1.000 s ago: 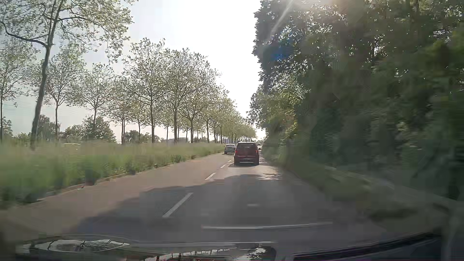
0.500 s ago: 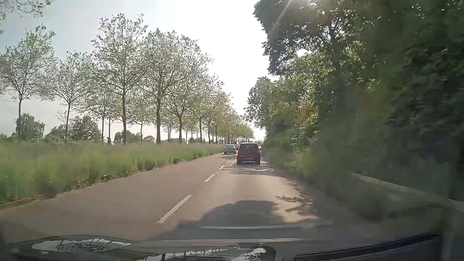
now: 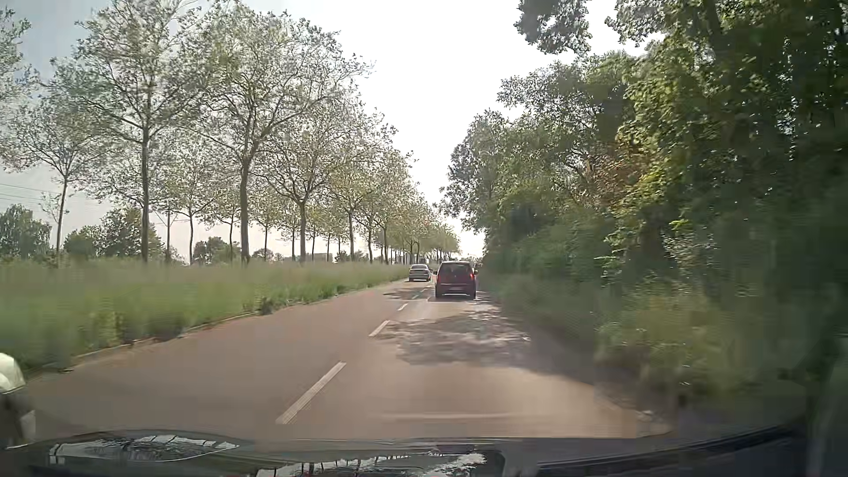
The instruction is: Follow the waypoints while adhering to traffic rules and regulations
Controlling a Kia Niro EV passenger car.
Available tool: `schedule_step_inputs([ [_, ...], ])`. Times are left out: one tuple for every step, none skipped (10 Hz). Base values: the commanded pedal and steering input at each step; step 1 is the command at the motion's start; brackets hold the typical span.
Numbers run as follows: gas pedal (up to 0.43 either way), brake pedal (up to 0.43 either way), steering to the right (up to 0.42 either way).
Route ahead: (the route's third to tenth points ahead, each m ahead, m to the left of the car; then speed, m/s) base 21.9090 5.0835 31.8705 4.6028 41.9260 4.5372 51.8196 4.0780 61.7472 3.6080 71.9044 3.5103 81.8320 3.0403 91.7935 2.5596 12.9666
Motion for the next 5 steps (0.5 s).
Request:
schedule_step_inputs([
  [0.13, 0.0, 0.008],
  [0.138, 0.0, 0.008],
  [0.138, 0.0, 0.008],
  [0.138, 0.0, 0.008],
  [0.138, 0.0, 0.008],
])
